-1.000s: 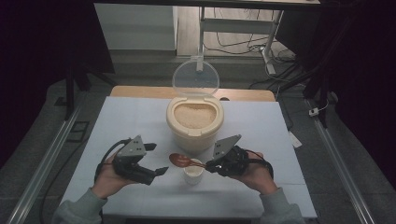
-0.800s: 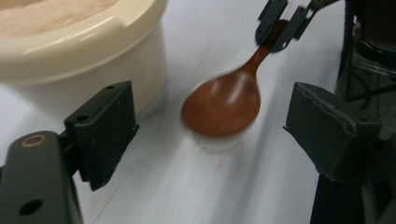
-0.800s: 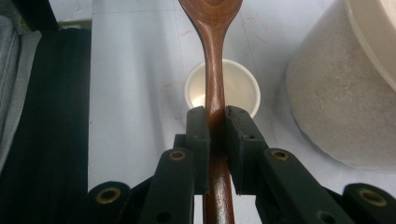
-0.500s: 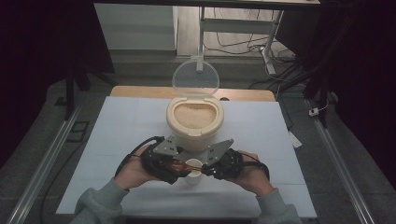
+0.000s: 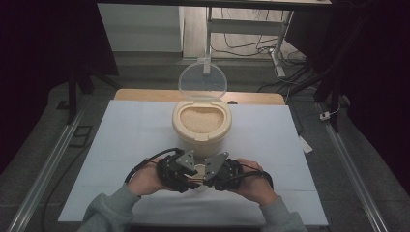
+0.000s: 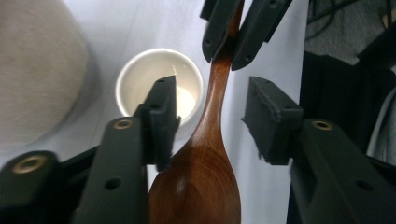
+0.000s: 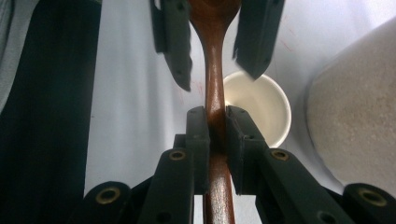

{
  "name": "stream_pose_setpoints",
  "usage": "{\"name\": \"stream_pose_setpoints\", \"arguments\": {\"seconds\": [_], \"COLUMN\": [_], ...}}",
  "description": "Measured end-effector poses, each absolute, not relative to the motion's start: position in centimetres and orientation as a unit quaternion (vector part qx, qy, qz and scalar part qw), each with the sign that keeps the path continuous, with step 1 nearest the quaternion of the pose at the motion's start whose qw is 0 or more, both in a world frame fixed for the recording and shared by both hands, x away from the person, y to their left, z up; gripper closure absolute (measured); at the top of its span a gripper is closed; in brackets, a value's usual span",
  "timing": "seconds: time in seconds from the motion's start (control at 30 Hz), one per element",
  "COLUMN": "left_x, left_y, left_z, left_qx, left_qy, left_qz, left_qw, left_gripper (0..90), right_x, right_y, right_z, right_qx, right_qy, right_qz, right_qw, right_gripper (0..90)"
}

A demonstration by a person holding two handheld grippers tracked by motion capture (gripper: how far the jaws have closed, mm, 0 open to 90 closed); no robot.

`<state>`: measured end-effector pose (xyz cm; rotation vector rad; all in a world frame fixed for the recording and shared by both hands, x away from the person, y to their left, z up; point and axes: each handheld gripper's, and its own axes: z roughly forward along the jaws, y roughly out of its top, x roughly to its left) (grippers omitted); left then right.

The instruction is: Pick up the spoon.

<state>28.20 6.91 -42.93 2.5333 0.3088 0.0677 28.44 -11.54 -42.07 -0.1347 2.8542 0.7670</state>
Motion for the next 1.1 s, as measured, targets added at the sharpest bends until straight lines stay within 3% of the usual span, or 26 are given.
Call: {"name": "stream_pose_setpoints", "arguments": {"seconds": [0.17, 0.43, 0.67, 0.77, 0.9, 1.1], "left_x": [28.3, 28.4, 28.3, 28.3, 28.4, 28.6], "left_y": [6.6, 6.1, 6.3, 6.4, 7.0, 7.5], "left_z": [-43.5, -44.6, -44.5, -44.3, -43.9, -43.6], "left_qx": [0.956, 0.961, 0.954, 0.951, 0.943, 0.936], "left_qy": [0.103, 0.089, 0.097, 0.101, 0.115, 0.130], "left_qz": [0.016, -0.005, 0.019, 0.032, 0.055, 0.069], "left_qw": [0.276, 0.262, 0.282, 0.289, 0.306, 0.321], "left_gripper": [74.4, 78.2, 78.7, 78.8, 78.8, 78.9], "right_x": [28.0, 27.6, 28.0, 28.3, 28.3, 28.3], "right_y": [-11.4, -10.9, -11.5, -12.2, -13.6, -16.2], "right_z": [-42.1, -42.6, -42.3, -41.5, -40.2, -39.0], "right_qx": [-0.063, -0.088, -0.064, -0.031, 0.038, 0.153], "right_qy": [0.961, 0.962, 0.957, 0.942, 0.906, 0.859], "right_qz": [0.251, 0.235, 0.261, 0.317, 0.394, 0.459], "right_qw": [0.096, 0.106, 0.106, 0.110, 0.148, 0.165], "right_gripper": [79.7, 79.5, 77.8, 67.8, 52.9, 47.4]}}
